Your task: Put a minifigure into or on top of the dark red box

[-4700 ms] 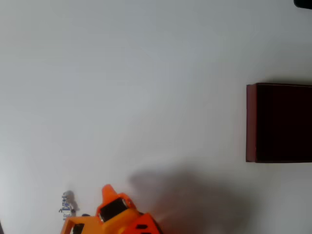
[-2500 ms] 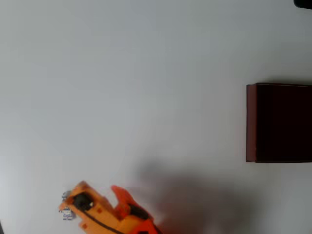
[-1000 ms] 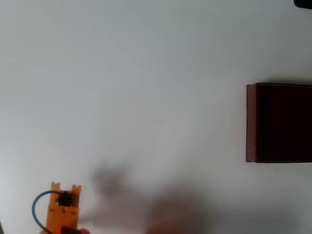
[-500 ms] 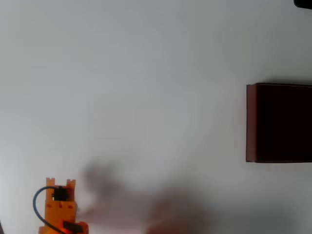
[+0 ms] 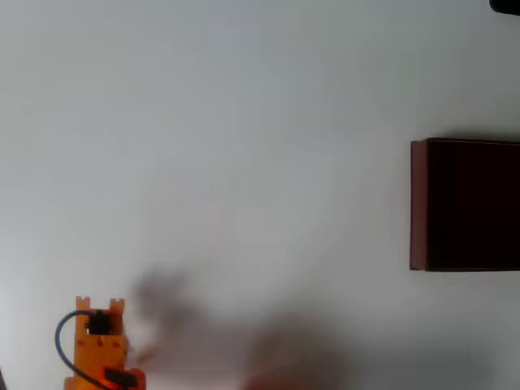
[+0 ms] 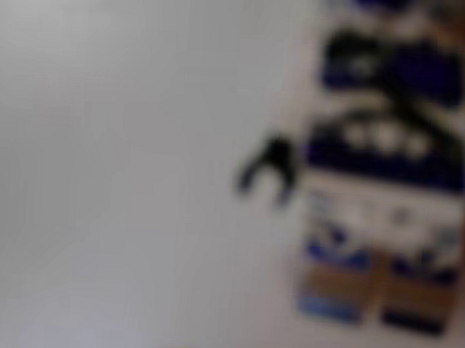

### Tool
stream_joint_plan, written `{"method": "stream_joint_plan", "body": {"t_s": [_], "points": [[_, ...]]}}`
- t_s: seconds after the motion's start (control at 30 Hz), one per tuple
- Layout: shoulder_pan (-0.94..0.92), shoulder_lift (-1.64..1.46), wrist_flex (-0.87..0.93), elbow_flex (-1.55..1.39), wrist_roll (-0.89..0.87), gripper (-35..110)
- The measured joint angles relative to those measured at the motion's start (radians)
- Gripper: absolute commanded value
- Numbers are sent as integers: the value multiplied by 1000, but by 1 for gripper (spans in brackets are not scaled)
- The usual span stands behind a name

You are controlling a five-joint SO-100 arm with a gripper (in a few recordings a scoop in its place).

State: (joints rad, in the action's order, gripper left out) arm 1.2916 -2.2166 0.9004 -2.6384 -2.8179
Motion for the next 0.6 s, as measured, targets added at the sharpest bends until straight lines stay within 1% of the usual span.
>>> {"method": "stream_joint_plan", "body": {"t_s": [0.1, 0.2, 0.3, 0.37, 0.6], "points": [[0, 0, -2, 0, 0, 21], [-2, 6, 2, 0, 58, 21], [-14, 14, 63, 29, 98, 21], [-9, 17, 92, 46, 101, 20], [-9, 34, 107, 74, 101, 20]]}}
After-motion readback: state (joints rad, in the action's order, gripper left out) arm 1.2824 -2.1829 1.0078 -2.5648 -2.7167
